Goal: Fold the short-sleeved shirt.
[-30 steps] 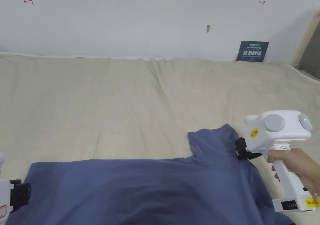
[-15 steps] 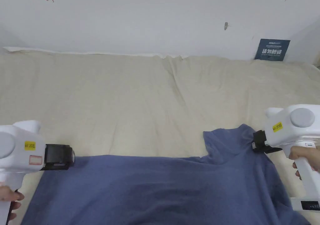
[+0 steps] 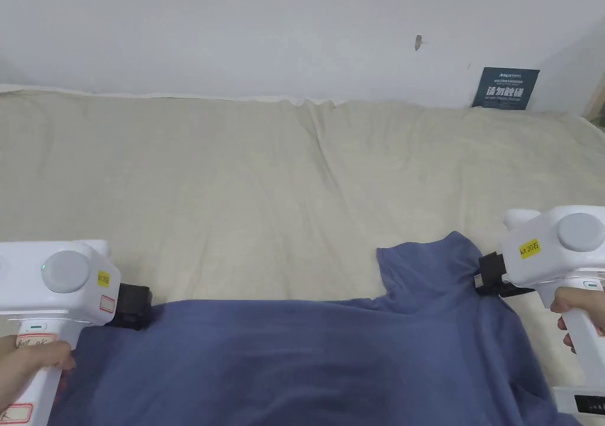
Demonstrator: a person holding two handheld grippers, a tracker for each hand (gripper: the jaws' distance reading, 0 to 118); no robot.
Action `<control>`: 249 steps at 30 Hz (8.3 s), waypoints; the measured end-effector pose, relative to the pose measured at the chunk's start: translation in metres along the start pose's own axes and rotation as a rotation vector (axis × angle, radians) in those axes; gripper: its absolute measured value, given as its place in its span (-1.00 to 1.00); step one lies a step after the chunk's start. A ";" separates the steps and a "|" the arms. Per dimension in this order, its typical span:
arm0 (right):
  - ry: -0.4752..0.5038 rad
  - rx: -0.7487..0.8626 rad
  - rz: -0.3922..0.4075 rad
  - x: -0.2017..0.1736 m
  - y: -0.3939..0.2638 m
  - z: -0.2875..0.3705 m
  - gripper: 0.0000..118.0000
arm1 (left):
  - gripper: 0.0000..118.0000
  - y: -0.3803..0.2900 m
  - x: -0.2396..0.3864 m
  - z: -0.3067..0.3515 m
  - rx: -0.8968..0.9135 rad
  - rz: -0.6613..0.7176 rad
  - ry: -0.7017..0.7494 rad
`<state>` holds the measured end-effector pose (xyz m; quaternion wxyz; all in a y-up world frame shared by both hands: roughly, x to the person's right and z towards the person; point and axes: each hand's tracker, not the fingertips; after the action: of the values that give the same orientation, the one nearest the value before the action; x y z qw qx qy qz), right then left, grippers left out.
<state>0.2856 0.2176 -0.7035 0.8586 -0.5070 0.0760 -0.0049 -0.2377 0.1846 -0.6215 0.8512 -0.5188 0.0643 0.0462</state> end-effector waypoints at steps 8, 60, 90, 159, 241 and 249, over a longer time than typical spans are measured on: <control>0.027 0.055 -0.005 0.001 -0.003 0.033 -1.00 | -0.87 -0.005 0.010 0.033 0.038 -0.076 -0.031; 0.248 0.388 0.151 -0.089 -0.289 0.211 -1.00 | -0.93 -0.272 -0.072 0.221 0.263 0.196 -0.194; 0.435 0.083 0.291 -0.218 -0.283 0.125 -1.00 | 1.00 -0.270 -0.175 0.119 0.143 0.659 -0.784; 0.334 0.272 -0.102 -0.003 -0.341 0.175 -1.00 | 0.95 -0.154 0.145 0.197 0.026 -0.090 -0.603; 0.273 0.209 0.007 -0.049 -0.322 0.176 -1.00 | -0.78 -0.188 0.082 0.023 -0.263 0.303 -0.867; 0.251 0.204 -0.016 -0.039 -0.323 0.175 -1.00 | -0.78 -0.188 0.055 0.028 -0.275 0.331 -0.958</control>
<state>0.2931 0.2157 -0.3340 0.8893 -0.4132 0.1777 -0.0825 -0.1548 0.1243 -0.4525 0.6907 -0.5292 -0.2576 0.4201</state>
